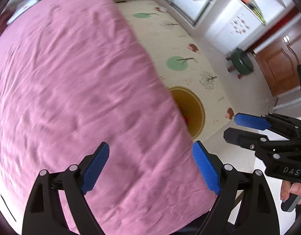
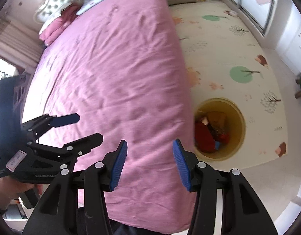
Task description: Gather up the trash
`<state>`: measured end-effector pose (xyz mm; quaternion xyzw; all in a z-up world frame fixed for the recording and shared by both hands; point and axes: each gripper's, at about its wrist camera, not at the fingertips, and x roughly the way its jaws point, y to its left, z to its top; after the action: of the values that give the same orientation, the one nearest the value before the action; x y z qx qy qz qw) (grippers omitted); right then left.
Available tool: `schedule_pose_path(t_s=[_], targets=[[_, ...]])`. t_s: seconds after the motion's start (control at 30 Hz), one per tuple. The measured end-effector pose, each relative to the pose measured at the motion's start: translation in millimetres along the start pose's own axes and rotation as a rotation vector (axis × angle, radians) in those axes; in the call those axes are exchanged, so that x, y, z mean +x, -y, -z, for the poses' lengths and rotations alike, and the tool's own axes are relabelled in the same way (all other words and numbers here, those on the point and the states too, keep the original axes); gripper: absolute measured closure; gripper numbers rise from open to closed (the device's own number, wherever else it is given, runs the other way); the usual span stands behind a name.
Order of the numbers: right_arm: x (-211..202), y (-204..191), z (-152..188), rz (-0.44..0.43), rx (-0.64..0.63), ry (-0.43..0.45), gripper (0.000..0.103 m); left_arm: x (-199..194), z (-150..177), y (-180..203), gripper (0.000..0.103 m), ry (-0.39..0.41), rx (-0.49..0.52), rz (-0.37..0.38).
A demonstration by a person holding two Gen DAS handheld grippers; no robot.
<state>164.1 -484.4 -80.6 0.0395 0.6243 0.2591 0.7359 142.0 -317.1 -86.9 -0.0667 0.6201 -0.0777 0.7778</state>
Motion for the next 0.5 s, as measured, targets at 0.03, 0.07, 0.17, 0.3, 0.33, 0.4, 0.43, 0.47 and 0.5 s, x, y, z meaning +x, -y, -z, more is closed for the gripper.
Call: schedule_pose_path(t_s=[0.03, 0.07, 0.17, 0.3, 0.33, 0.4, 0.43, 0.47, 0.5], targets=[[1, -11, 0, -0.003, -0.017, -0.003, 0.054, -7, 6, -9, 0.017, 0.008, -0.023, -0.003], [2, -20, 0, -0.003, -0.027, -0.001, 0.053, -13, 13, -18, 0.016, 0.015, -0.044, -0.007], [6, -50, 4, -0.018, -0.072, -0.010, 0.051, -30, 35, -41, 0.016, 0.032, -0.093, -0.020], [10, -89, 10, -0.038, -0.131, -0.013, 0.051, -54, 61, -67, 0.014, 0.070, -0.143, -0.041], [10, -98, 11, -0.038, -0.146, -0.012, 0.050, -59, 66, -72, 0.013, 0.079, -0.150, -0.049], [11, -113, 13, -0.048, -0.164, -0.012, 0.049, -68, 74, -82, 0.012, 0.095, -0.167, -0.053], [9, -117, 14, -0.049, -0.172, -0.010, 0.049, -72, 78, -87, 0.012, 0.100, -0.179, -0.053], [8, -124, 15, -0.049, -0.181, -0.005, 0.048, -75, 82, -92, 0.011, 0.105, -0.195, -0.051], [7, -130, 16, -0.054, -0.187, -0.001, 0.047, -78, 86, -98, 0.011, 0.111, -0.212, -0.047]])
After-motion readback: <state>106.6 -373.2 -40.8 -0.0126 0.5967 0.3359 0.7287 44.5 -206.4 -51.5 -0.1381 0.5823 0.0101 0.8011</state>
